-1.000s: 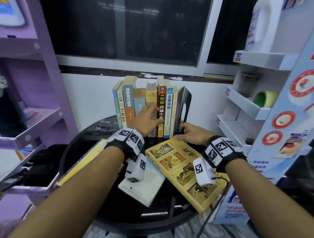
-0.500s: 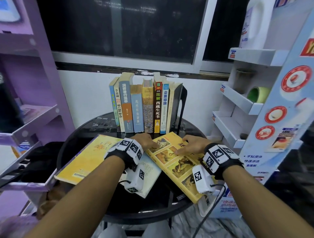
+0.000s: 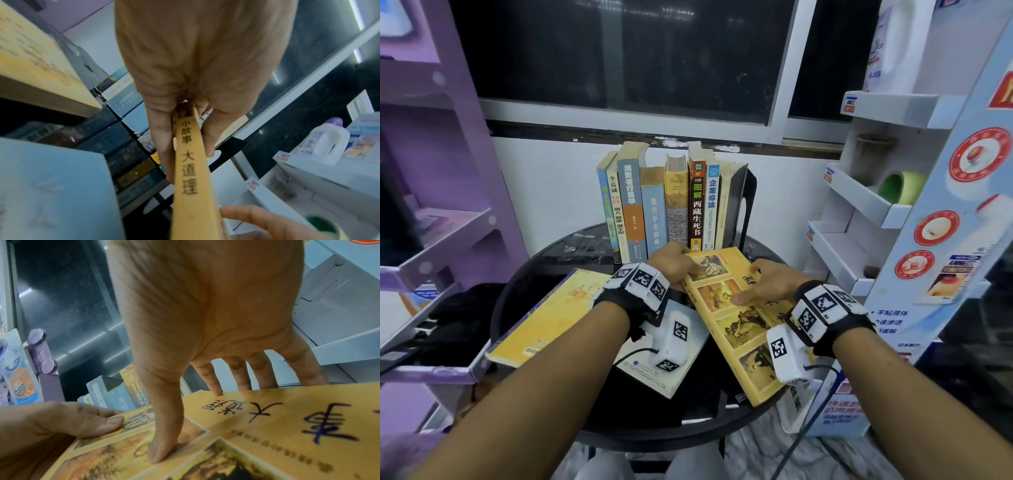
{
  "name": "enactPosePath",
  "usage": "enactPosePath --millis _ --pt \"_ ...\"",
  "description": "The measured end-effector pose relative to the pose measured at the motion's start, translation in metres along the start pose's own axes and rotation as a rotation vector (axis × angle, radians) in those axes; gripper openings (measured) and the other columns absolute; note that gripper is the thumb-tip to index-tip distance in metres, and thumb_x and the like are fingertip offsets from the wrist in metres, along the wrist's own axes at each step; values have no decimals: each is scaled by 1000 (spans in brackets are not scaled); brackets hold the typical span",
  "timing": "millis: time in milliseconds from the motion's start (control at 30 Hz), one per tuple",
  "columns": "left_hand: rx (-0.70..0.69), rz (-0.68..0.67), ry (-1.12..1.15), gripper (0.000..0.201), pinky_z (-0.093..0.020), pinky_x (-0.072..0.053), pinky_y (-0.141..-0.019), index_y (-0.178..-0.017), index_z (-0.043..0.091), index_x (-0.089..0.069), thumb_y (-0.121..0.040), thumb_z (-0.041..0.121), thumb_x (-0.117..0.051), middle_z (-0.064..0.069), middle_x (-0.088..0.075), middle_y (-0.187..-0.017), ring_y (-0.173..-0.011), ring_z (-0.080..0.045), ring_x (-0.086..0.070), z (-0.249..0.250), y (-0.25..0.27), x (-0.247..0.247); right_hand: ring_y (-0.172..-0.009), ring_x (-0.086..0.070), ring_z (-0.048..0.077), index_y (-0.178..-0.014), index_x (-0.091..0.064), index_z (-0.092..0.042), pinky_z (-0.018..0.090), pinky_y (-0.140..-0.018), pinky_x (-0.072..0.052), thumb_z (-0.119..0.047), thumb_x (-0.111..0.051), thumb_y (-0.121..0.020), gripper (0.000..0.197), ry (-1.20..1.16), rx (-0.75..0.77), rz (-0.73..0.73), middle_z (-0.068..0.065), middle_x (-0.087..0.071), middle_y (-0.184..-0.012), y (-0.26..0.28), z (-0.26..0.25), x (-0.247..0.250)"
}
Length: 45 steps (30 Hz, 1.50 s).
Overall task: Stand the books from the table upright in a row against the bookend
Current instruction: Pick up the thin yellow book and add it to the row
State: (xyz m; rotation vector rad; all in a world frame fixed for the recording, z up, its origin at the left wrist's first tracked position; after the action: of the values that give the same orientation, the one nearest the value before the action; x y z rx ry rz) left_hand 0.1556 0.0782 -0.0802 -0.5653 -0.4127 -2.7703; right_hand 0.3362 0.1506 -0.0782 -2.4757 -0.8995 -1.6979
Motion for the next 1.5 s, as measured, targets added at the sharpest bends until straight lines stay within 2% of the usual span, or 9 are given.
enactPosePath --millis 167,267,467,633,833,967,1133,1367,1500 --pt "-67 29 178 32 -46 -58 -77 -118 4 -52 -88 3 -64 -11 -66 -93 -81 -26 -66 21 4 9 -106 -50 18 -142 -34 -17 32 -91 -40 -43 -80 -74 86 -111 40 69 4 -54 -131 4 -6 12" --pt "-159 69 215 32 -47 -57 -79 -116 7 -55 -86 4 -66 -12 -68 -101 -86 -28 -68 39 8 18 -115 -54 23 -144 -31 -18 35 -93 -41 -45 -80 -72 91 -150 97 159 5 -54 -133 6 -11 24" --pt "-347 134 266 30 -30 -54 -61 -114 10 -57 -86 1 -65 -6 -68 -95 -75 -16 -66 73 22 31 -111 -56 22 -143 -28 -20 33 -89 -42 -41 -83 -70 93 -311 231 309 5 -54 -133 11 -18 45" --pt "-448 203 262 33 -42 -57 -80 -115 8 -61 -84 0 -67 -11 -69 -105 -93 -27 -69 81 32 29 -124 -49 24 -144 -26 -24 39 -101 -40 -40 -85 -67 98 -387 291 439 7 -46 -141 9 -18 45" --pt "-492 173 242 35 -41 -59 -79 -119 12 -59 -85 6 -67 -4 -66 -100 -87 -22 -69 79 37 26 -133 -42 23 -145 -31 -26 38 -108 -35 -34 -85 -71 92 -381 321 455 5 -37 -148 14 -18 40" --pt "-485 78 235 34 -36 -60 -67 -120 18 -56 -88 14 -65 -3 -66 -99 -85 -19 -69 82 41 21 -128 -45 17 -136 -46 -30 25 -96 -33 -30 -83 -74 73 -272 377 561 1 -40 -142 23 -26 44" --pt "-442 -37 292 35 -35 -56 -60 -123 23 -53 -90 22 -62 -5 -63 -105 -85 -22 -67 81 44 18 -108 -55 10 -141 -41 -27 12 -70 -37 -33 -80 -76 76 -251 431 498 -4 -49 -136 34 -35 43" --pt "-414 -191 406 41 -52 -56 -81 -127 17 -55 -96 42 -46 -16 -57 -126 -106 -41 -62 86 54 13 -118 -53 12 -148 -31 -23 31 -97 -46 -39 -85 -68 98 -309 423 322 -8 -49 -138 56 -37 45" --pt "-435 -214 365 41 -51 -55 -85 -129 19 -54 -99 43 -40 -7 -60 -117 -105 -36 -63 93 57 5 -97 -64 14 -131 -49 -23 42 -80 -59 -45 -79 -73 69 -281 383 430 -5 -61 -112 67 -48 48"
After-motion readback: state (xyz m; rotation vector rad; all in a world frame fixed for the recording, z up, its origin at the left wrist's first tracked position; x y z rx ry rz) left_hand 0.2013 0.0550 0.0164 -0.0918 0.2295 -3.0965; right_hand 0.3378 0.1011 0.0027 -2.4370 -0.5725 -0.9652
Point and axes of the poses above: each hand's wrist, its own y-axis away from the middle knuckle, its own x-axis out of the back of the hand, z = x × y, the point moved 3 cm from there along -y, towards the middle knuckle
